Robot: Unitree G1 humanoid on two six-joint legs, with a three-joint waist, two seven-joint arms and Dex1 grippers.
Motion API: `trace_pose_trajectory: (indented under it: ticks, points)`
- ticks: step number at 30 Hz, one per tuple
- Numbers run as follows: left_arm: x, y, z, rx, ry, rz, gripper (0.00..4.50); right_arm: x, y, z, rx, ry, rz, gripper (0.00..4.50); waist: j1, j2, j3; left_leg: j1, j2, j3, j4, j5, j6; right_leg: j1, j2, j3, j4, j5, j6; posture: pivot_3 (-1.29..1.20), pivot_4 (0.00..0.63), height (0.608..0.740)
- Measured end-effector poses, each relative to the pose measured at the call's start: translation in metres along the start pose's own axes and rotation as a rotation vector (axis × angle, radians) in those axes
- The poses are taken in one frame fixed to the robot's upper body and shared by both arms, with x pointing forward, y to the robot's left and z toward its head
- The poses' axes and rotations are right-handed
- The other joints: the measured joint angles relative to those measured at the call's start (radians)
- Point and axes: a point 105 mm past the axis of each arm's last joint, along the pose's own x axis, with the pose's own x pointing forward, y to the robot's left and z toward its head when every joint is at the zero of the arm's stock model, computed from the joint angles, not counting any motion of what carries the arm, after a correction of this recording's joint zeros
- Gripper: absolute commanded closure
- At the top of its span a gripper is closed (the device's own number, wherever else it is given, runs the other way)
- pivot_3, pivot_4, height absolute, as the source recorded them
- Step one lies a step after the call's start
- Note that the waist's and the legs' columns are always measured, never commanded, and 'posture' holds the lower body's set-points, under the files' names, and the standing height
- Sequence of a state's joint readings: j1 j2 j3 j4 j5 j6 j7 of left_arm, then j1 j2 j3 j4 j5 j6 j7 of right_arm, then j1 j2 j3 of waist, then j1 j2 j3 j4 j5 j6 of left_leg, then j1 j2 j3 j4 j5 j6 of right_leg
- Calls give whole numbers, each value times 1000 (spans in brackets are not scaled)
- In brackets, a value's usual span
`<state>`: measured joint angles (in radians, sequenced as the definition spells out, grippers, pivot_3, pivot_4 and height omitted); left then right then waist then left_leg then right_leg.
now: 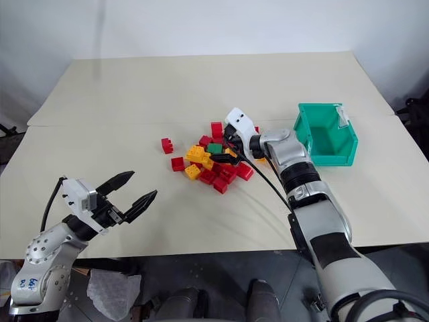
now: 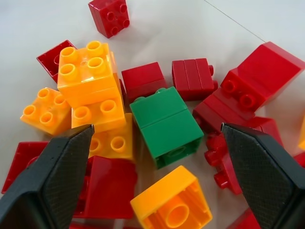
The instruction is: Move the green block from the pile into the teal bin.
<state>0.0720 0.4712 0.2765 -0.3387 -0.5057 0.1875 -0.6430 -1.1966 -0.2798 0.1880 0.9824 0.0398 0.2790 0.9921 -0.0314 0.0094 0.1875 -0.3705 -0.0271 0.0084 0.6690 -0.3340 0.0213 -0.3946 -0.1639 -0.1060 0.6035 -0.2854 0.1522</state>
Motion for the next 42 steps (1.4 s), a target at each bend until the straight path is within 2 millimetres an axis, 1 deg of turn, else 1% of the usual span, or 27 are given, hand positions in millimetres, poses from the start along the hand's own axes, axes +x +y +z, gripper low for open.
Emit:
trace_pose_trajectory:
  ticks: [3, 5, 9, 12, 16, 24, 31, 35, 42]
  points:
    - [0, 0, 0, -1, 1, 1, 0, 0, -4, 8, -84, 6, -14, 42, 0, 0, 0, 0, 0, 0, 0, 0, 0, 0, 0, 0, 0, 0, 0, 0, 150, 740]
    - [0, 0, 0, -1, 2, 2, 0, 3, -2, 10, -109, 9, -7, 42, -1, 0, 0, 0, 0, 0, 0, 0, 0, 0, 0, 0, 0, 0, 0, 0, 150, 740]
    - [0, 1, 0, -1, 1, 9, 0, 14, 6, 3, -102, 27, 27, 42, -1, 0, 0, 0, 0, 0, 0, 0, 0, 0, 0, 0, 0, 0, 0, 0, 150, 740]
    - [0, 1, 0, 0, 1, 10, 0, 15, 6, 7, -154, 56, 27, 615, -3, 0, 0, 0, 0, 0, 0, 0, 0, 0, 0, 0, 0, 0, 0, 0, 150, 740]
    - [0, 1, 0, 1, 0, 14, 0, 15, 4, 8, -192, 73, 24, 1999, -3, 0, 0, 0, 0, -1, 0, 0, 0, 0, 0, 0, 0, 0, 0, 0, 150, 740]
    - [-1, 1, -1, -1, 4, 18, 0, 12, 1, 6, -143, 71, 15, 1999, -3, 0, 0, 0, 0, -1, 0, 0, 0, 0, 0, 0, 0, 0, 0, 0, 150, 740]
    - [-2, 1, -1, 0, 4, 24, 0, 6, -6, 2, -92, 76, -13, 1999, -3, 0, 0, 0, 0, -1, 0, 0, 0, 0, 0, 0, 0, 0, 0, 0, 150, 740]
    - [-3, 1, -1, 0, 5, 31, 0, 6, -8, 1, -95, 86, -28, 1999, -3, 0, 0, 0, 0, -1, -1, 0, -1, 0, 0, 0, 0, 0, 0, 0, 150, 740]
    - [-3, 2, 0, 6, -1, 37, 0, 17, 0, 1, -110, 97, -14, 1999, -4, 0, 0, 0, 0, -1, -1, 0, -1, 0, 0, 0, 0, 0, 0, 0, 150, 740]
